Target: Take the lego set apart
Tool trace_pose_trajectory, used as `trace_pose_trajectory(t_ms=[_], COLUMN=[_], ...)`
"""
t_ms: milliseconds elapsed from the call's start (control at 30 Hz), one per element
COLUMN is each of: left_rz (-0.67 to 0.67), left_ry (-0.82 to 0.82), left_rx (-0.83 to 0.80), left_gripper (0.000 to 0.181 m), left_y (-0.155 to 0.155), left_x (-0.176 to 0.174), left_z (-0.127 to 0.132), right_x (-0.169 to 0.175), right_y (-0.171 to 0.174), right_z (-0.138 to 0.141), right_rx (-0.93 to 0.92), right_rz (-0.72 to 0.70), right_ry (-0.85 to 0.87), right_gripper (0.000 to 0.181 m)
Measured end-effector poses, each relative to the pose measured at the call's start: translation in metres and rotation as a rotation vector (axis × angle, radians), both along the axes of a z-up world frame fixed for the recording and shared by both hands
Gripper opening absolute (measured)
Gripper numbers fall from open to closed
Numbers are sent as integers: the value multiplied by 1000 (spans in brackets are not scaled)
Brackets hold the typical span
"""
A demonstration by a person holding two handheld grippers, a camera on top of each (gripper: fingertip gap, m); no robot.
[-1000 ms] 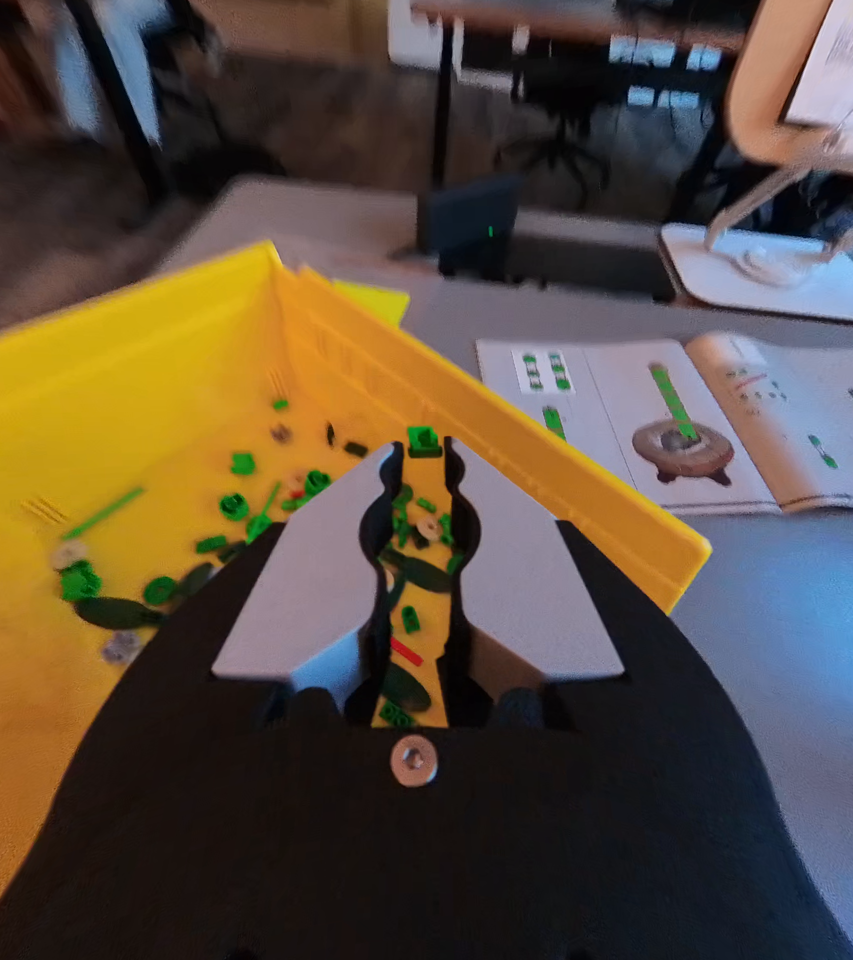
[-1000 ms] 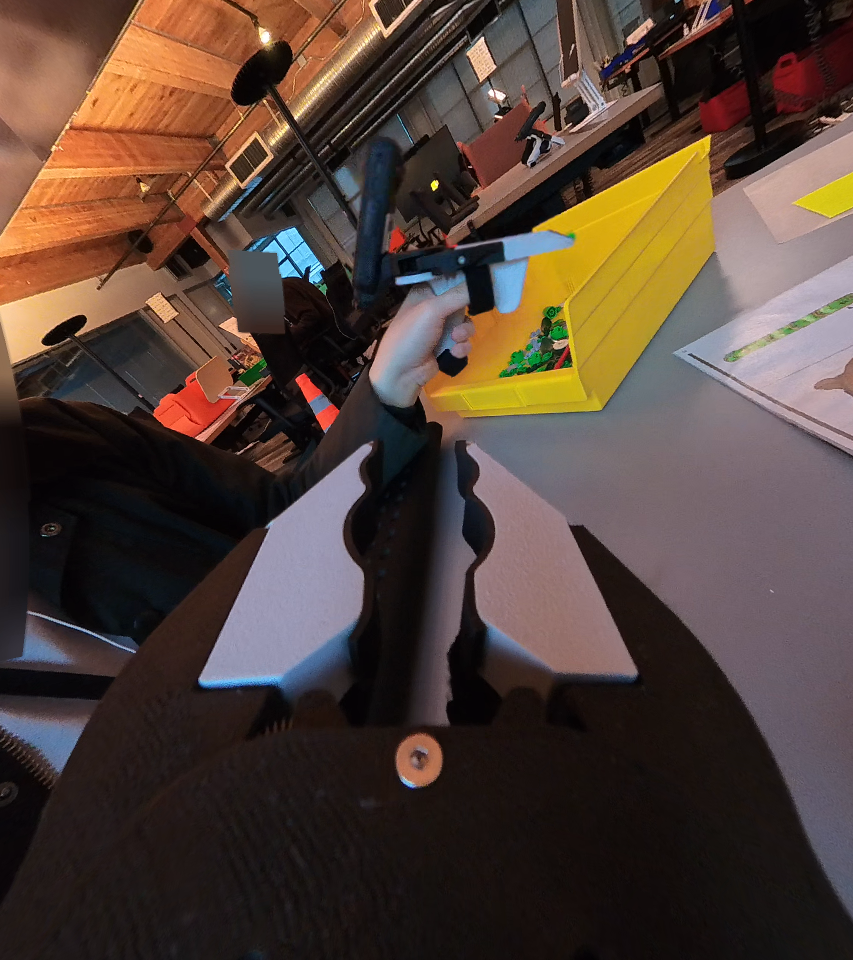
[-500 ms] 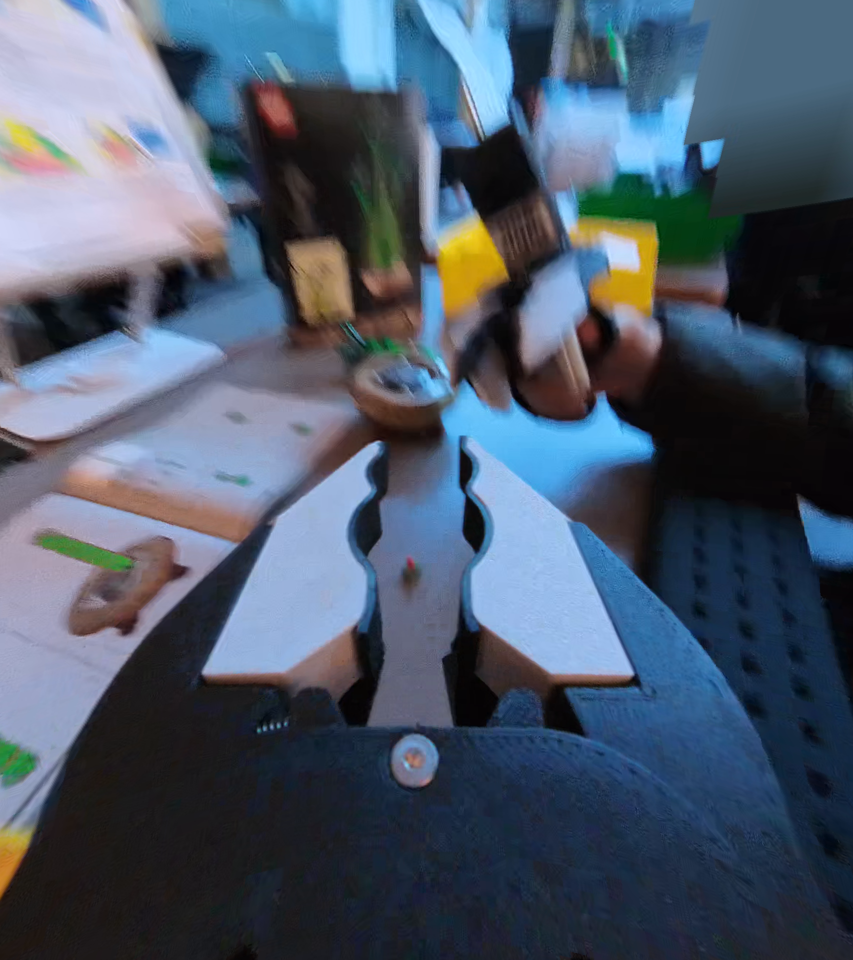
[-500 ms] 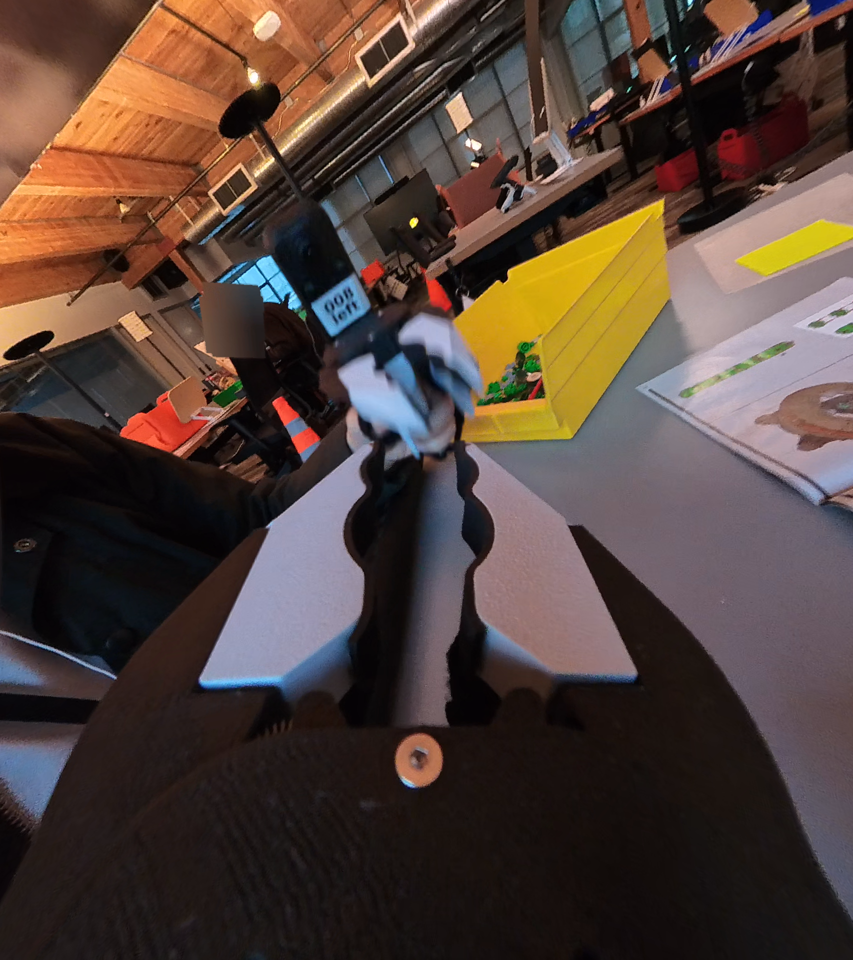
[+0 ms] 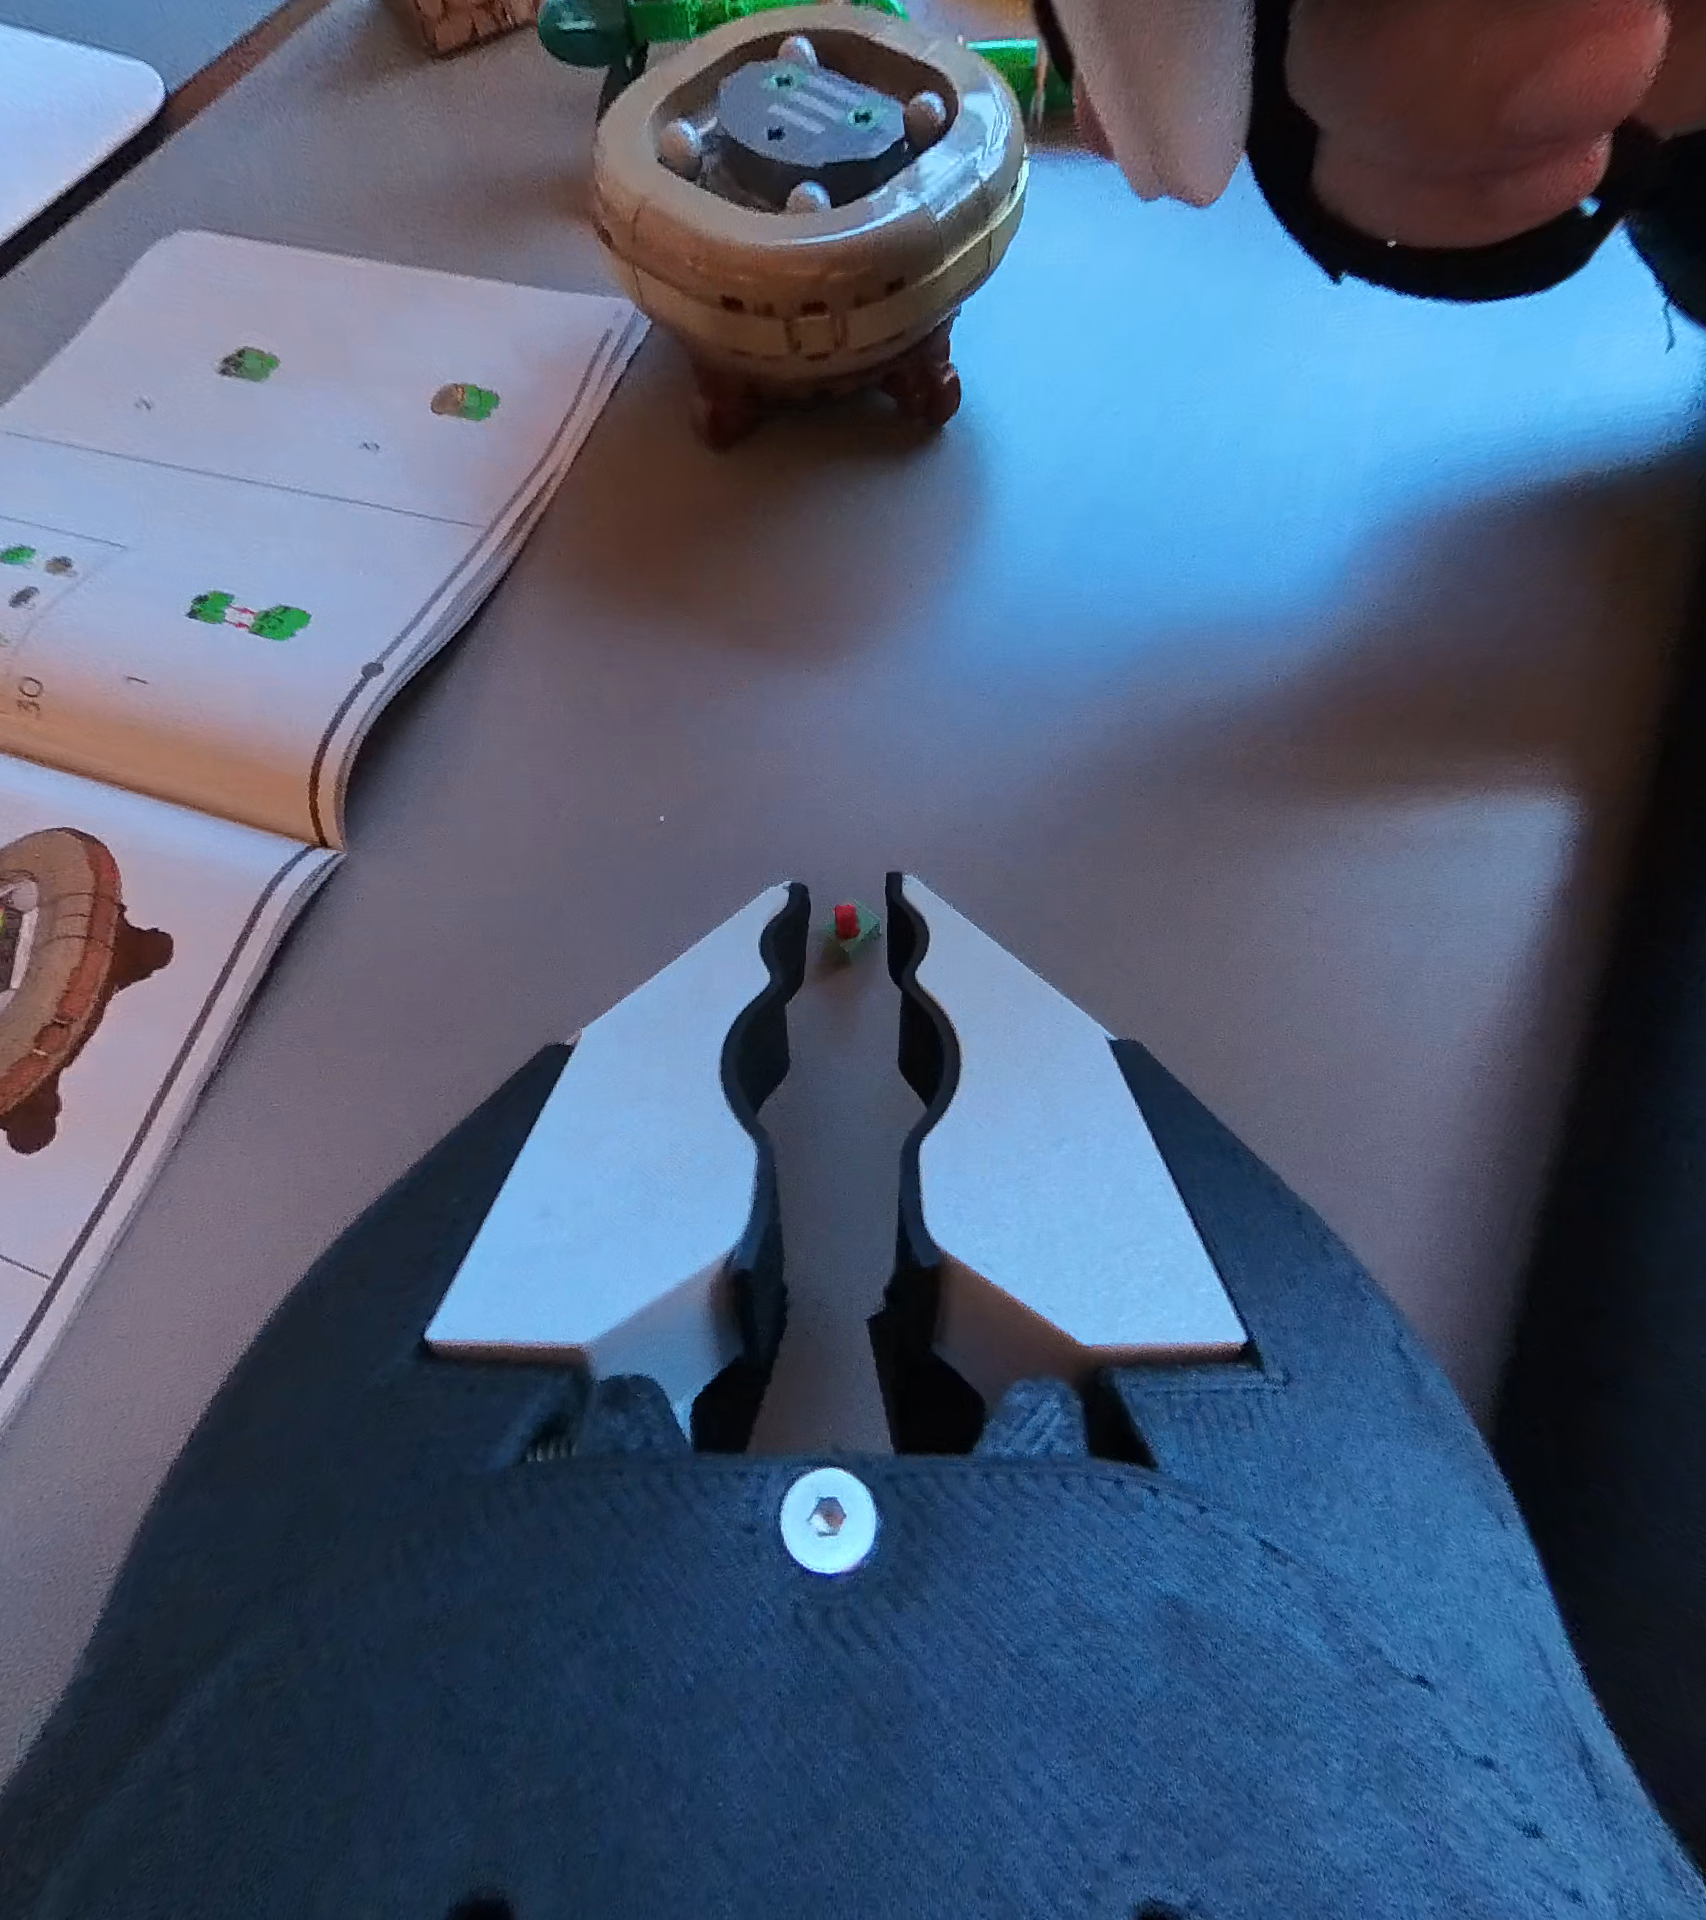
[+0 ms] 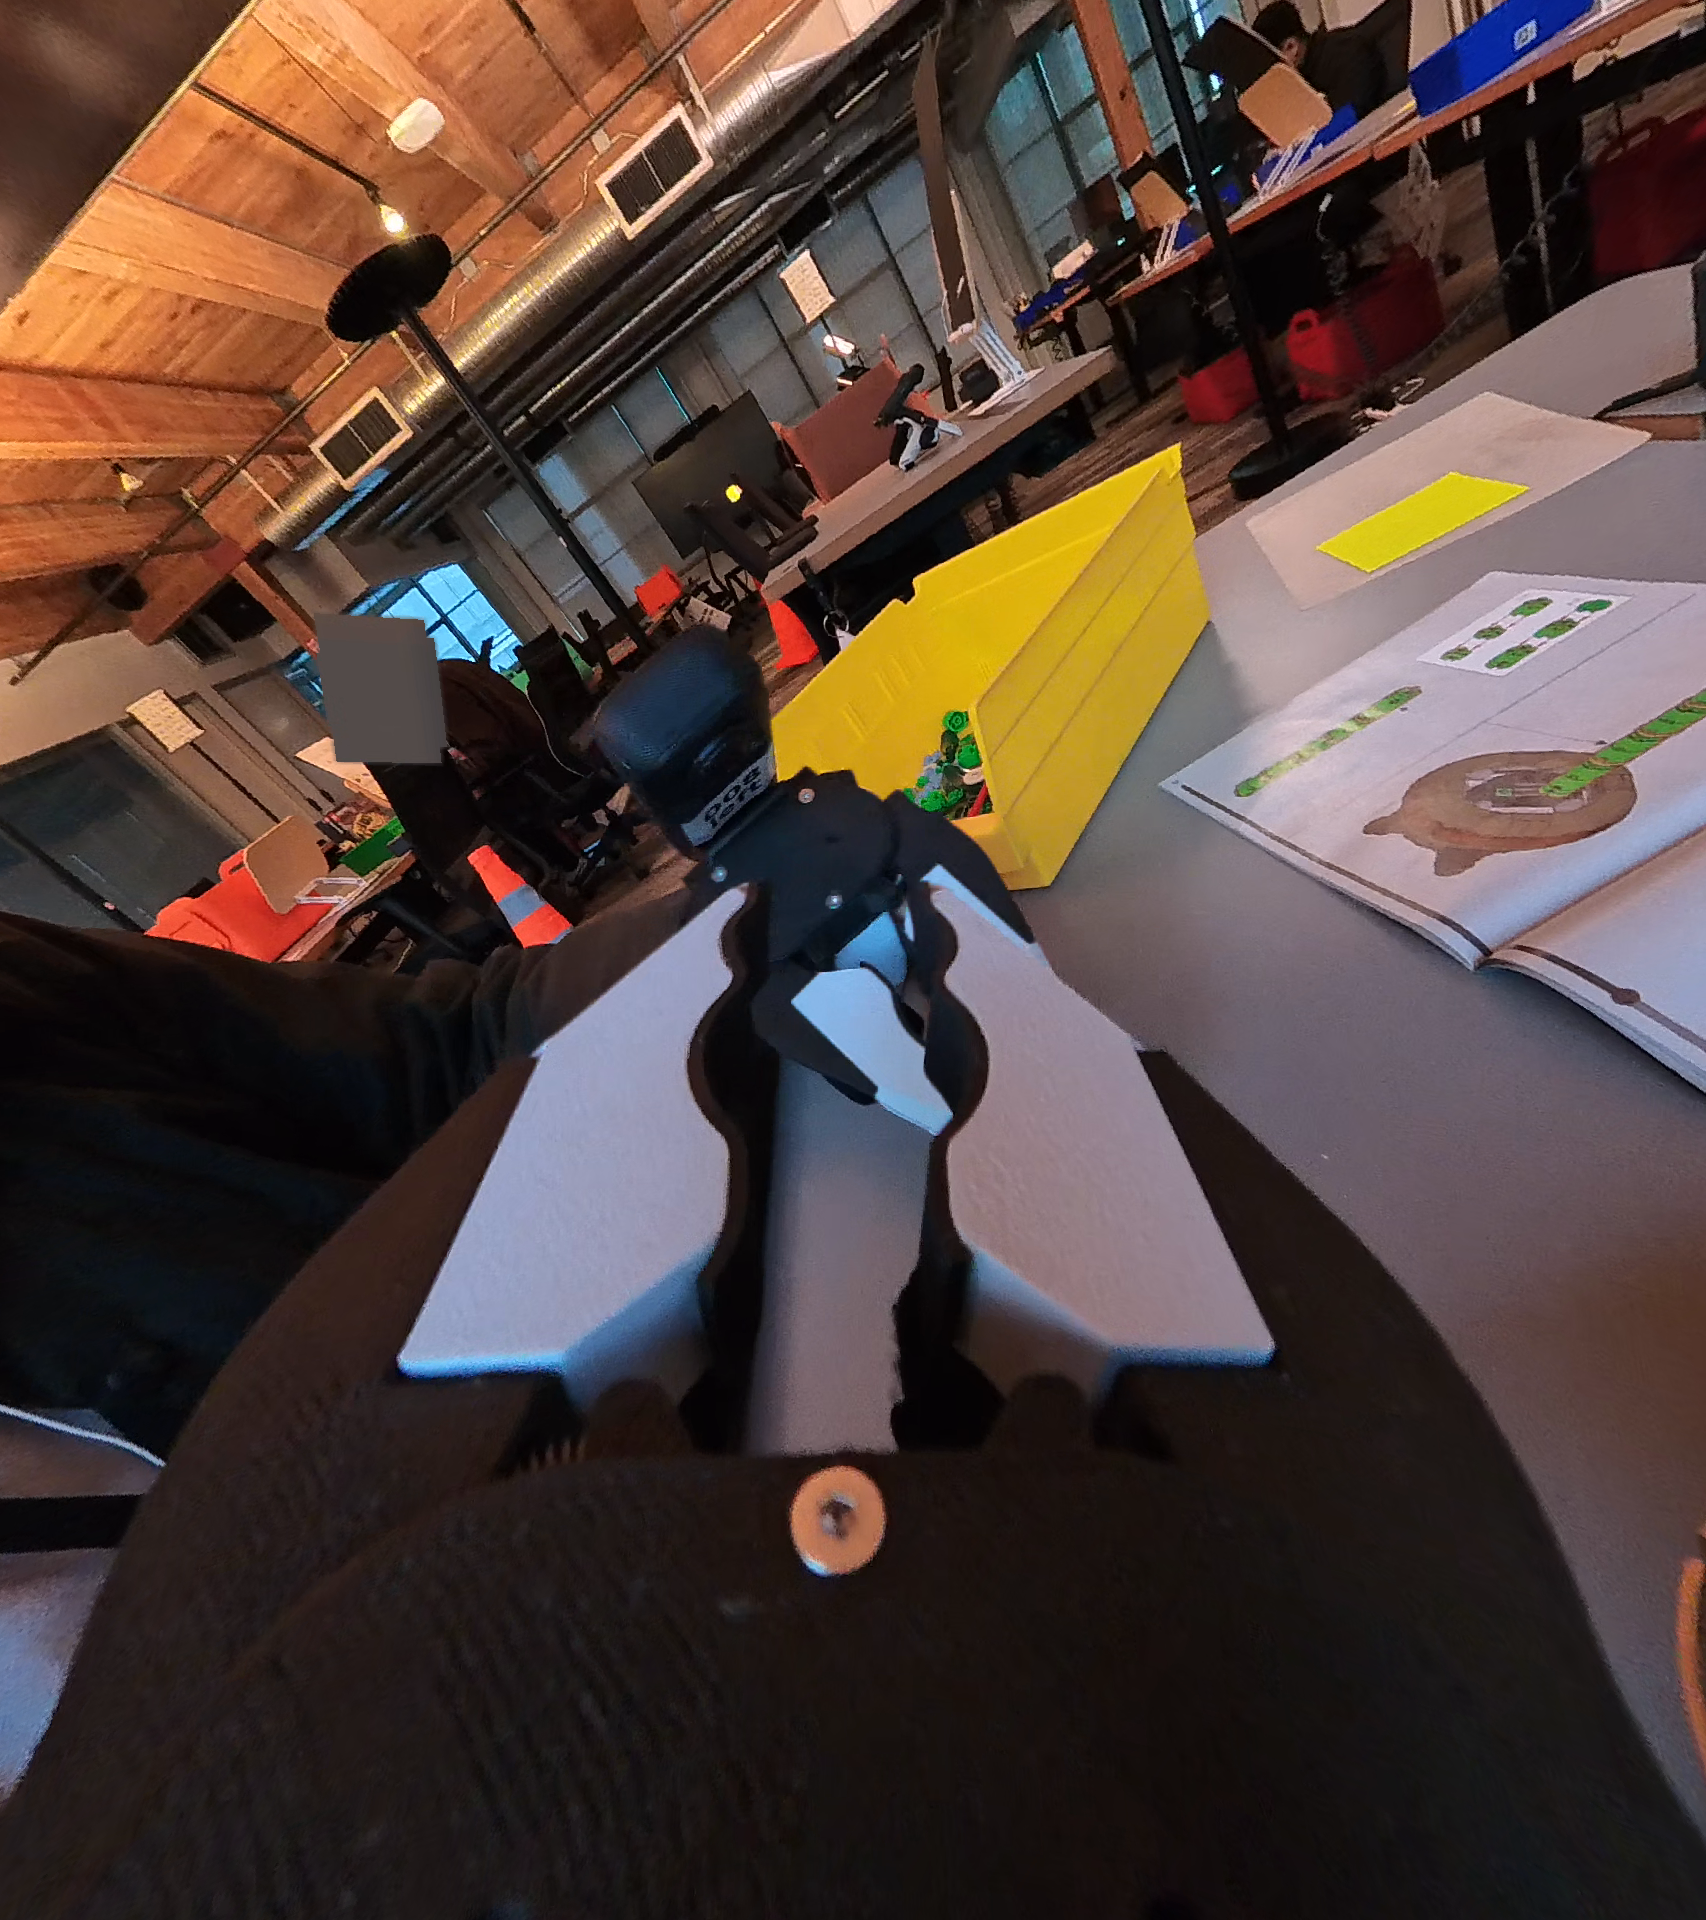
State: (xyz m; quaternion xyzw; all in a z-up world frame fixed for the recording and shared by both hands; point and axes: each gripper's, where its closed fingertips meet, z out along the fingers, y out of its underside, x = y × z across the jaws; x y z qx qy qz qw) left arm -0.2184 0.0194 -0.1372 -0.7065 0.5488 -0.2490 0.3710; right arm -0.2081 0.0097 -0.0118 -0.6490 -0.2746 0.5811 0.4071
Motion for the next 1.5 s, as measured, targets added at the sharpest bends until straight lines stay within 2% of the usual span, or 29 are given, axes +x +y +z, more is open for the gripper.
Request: trace_pose_trajectory(t_ms=[167,267,367,433,533,600,800,933,1033,1167,1367,1500], left_rz=[-7,3,14,13,16,13,-11,-26,-29,-37,-44,-38], left_ry=[62,-61,-289,-422,-554,-596,-607,-587,-584,-576,-578,-602], left_rx=[28,62,-131,-292,-471,-522,-536,-478,-446,-442,-499,-512], left_gripper=[2,2,2,2,1,1,2,2,2,2,2,1], left_y=[1,2,-2,-3,-2,-2,-7,-10,-11,-13,-13,-11], left_x=[0,4,4,0,-5,-6,-2,0,0,0,0,-2], left_z=[-10,15,46,60,72,75,78,79,81,78,76,78], right_x=[-2,-2,-3,-5,-12,-18,-27,-28,-28,-27,-27,-29], right_y=[1,4,8,8,2,0,3,3,2,1,1,1], right_z=[-7,-17,-29,-31,-44,-50,-65,-63,-60,-64,-66,-62], right_rx=[-19,-12,105,254,483,541,448,383,342,357,425,412], right_rz=[1,-16,-63,-89,-80,-74,-61,-56,-47,-41,-46,-57], right_ry=[-31,-96,-212,-293,-477,-535,-557,-508,-471,-509,-564,-518], right_gripper=[26,26,32,35,43,42,23,8,7,6,6,9])
